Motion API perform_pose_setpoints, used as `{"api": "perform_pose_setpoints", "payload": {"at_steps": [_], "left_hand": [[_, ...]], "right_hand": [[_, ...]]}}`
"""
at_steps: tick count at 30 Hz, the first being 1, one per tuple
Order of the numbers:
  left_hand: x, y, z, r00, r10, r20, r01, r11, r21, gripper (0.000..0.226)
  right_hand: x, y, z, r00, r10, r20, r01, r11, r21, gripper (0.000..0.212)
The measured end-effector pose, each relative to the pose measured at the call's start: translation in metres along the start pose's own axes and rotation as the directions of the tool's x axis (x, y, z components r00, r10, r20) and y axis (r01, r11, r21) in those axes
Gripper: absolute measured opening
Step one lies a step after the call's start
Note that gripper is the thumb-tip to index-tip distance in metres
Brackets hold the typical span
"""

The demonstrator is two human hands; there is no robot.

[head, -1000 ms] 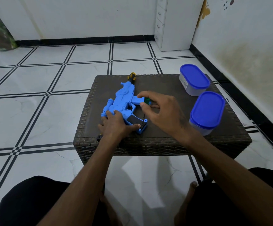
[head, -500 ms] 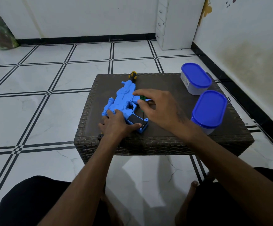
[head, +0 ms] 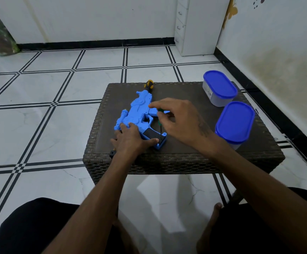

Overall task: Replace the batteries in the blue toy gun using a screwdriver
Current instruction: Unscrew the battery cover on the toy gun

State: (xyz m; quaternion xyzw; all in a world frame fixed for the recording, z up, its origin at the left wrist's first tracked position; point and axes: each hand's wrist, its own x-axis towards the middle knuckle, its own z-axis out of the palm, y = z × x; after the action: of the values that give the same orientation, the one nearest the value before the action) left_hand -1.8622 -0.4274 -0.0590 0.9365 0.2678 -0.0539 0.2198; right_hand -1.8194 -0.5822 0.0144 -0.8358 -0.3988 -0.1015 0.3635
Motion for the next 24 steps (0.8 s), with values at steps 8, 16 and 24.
{"api": "perform_pose_setpoints", "payload": {"at_steps": [8, 16, 24], "left_hand": [[0.000, 0.002, -0.001, 1.000, -0.005, 0.003, 0.005, 1.000, -0.001, 0.101], [0.000, 0.001, -0.001, 1.000, -0.002, 0.007, 0.002, 1.000, 0.001, 0.100], [0.000, 0.002, -0.001, 1.000, -0.007, 0.011, 0.007, 1.000, 0.007, 0.103]], "right_hand": [[0.001, 0.008, -0.004, 0.998, 0.055, -0.017, -0.055, 0.998, 0.012, 0.023], [-0.003, 0.011, -0.009, 0.999, 0.007, -0.044, -0.009, 0.999, -0.035, 0.023], [-0.003, 0.010, -0.015, 0.997, 0.016, -0.071, -0.015, 1.000, 0.005, 0.025]]}}
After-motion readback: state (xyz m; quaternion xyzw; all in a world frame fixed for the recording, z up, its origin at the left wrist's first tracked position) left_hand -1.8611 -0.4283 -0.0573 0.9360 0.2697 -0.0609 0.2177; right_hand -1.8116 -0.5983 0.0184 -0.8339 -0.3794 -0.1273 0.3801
